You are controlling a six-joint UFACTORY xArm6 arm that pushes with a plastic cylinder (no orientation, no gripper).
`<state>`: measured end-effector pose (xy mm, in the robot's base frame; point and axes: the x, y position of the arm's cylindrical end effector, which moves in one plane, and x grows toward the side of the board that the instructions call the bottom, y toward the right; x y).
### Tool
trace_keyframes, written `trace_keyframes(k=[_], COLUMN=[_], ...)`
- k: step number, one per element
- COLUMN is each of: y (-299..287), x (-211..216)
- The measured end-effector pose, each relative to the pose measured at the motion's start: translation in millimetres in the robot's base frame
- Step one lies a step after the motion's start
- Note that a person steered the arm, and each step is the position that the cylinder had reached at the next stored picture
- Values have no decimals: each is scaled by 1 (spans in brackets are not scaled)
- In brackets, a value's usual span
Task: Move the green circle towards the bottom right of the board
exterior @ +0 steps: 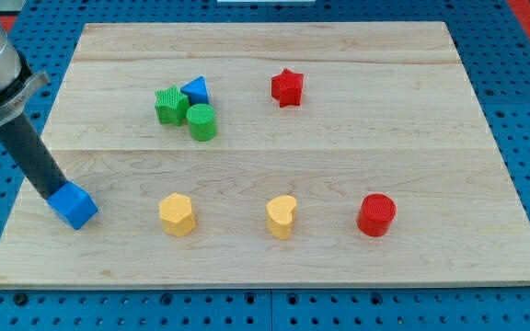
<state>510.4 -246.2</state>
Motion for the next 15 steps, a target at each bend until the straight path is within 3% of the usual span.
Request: trace_keyframes(k=[1, 4, 6, 11, 15], y=[2, 9, 26, 166, 199], x=[17, -99, -123, -112, -90])
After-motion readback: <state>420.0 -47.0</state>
